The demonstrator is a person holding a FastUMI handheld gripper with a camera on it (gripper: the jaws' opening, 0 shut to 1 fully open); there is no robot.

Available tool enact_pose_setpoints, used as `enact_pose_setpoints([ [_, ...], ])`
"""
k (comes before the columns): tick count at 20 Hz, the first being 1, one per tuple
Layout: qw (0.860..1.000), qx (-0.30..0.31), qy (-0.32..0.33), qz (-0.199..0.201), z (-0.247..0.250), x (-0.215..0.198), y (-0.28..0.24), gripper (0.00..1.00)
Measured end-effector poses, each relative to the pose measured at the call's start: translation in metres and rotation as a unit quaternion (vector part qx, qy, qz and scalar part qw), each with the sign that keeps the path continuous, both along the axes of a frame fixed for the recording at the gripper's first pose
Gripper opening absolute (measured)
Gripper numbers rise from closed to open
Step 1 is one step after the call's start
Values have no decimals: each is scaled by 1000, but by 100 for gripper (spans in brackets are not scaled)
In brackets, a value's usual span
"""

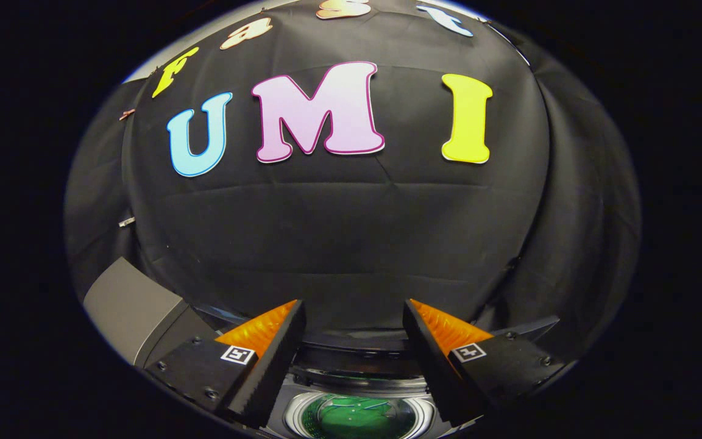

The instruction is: Put the clothes into the washing machine and then close the washing machine lid.

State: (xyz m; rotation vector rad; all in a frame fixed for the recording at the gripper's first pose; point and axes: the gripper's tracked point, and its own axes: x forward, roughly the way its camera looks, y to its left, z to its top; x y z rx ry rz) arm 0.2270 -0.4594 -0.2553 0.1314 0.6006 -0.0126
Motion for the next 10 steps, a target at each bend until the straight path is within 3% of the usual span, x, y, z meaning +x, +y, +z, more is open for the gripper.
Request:
enact_pose_setpoints([
  [10,1000,-3,1,-1,4,-36,5,100],
])
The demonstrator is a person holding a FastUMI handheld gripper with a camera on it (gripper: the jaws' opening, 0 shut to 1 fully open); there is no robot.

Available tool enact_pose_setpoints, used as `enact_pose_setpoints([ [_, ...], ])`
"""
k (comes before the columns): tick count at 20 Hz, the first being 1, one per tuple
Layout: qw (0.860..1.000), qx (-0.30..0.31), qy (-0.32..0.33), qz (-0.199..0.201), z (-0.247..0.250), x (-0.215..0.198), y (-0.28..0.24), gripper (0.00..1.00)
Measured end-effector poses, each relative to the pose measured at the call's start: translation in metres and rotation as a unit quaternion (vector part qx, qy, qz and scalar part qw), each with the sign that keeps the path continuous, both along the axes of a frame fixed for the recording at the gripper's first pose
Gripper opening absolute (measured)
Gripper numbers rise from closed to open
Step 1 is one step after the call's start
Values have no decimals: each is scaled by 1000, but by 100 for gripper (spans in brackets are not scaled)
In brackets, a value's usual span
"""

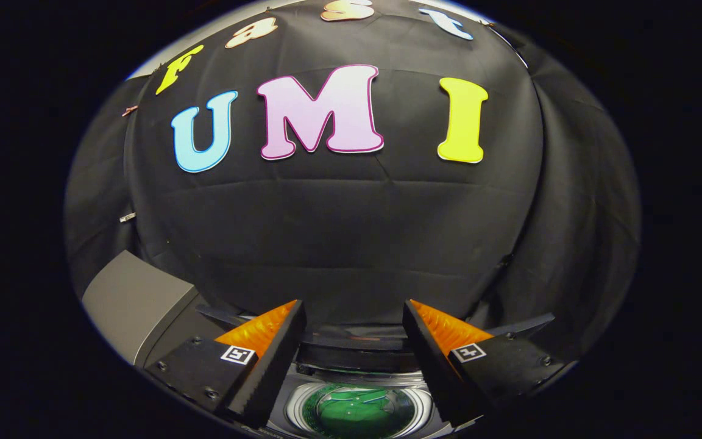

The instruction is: Put the clothes into the washing machine and then close the washing machine lid.

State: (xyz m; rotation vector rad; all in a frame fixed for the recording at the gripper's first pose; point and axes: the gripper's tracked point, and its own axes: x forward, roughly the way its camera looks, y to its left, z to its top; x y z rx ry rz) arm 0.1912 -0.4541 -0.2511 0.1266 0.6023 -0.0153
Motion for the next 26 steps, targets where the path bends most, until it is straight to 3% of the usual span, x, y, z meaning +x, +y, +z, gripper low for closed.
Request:
enact_pose_setpoints([
  [26,999,18,28,18,0,-48,10,100],
])
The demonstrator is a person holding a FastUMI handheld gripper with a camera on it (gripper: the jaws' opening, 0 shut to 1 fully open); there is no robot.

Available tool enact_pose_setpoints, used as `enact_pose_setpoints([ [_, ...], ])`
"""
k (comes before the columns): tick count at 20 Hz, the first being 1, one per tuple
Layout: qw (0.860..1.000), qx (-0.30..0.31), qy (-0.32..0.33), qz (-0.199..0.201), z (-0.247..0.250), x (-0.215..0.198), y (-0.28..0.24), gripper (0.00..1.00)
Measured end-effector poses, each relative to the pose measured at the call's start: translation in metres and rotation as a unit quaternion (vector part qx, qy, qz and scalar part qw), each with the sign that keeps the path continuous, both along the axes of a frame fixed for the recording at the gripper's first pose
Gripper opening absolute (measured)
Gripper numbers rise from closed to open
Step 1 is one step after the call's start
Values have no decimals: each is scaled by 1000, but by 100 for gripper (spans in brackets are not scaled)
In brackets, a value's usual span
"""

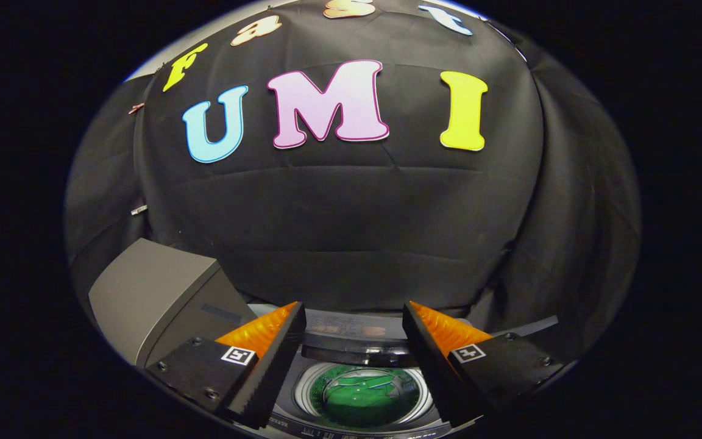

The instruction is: Put the clothes into the washing machine and then close the washing machine lid.

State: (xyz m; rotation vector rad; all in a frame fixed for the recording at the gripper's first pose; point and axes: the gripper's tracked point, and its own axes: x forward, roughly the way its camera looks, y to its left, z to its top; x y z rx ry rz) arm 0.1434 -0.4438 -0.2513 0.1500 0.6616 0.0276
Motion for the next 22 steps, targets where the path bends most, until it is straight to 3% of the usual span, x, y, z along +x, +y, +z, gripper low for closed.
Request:
enact_pose_setpoints([
  [15,1000,-4,19,12,-1,-21,6,100],
  [22,998,-20,57,21,-24,-40,8,100],
])
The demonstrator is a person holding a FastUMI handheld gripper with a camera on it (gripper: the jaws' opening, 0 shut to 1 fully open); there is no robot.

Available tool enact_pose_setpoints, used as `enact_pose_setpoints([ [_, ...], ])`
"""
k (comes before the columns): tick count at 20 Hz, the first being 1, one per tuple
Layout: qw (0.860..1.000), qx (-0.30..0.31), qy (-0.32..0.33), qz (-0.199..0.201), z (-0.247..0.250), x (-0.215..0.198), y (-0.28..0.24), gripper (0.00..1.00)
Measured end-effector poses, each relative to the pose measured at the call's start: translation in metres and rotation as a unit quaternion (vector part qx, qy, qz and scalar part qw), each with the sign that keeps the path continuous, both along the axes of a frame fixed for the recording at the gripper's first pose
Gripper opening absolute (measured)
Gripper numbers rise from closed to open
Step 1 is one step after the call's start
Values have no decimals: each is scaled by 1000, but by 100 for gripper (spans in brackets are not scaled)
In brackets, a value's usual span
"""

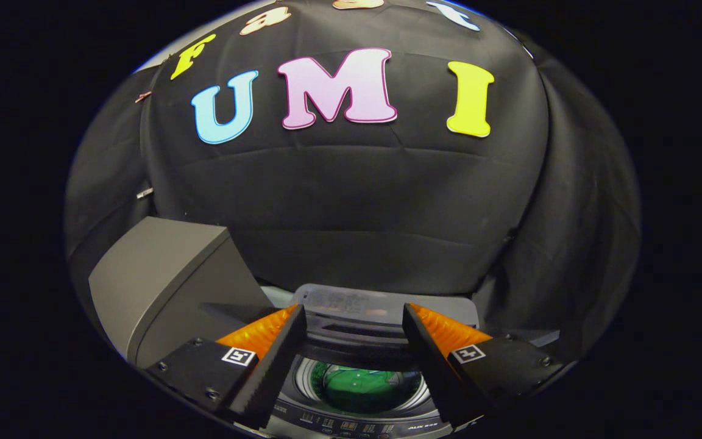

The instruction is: Put the clothes into the washing machine and then close the washing machine lid.

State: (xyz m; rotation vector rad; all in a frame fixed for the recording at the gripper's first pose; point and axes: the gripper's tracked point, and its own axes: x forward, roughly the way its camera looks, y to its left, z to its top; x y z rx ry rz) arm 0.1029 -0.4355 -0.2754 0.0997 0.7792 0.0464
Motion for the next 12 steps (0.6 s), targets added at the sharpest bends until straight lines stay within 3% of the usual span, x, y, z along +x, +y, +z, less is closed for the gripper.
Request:
enact_pose_setpoints([
  [8,996,0,88,-17,-70,-56,-7,100],
  [12,998,10,60,-29,-50,-44,-2,99],
])
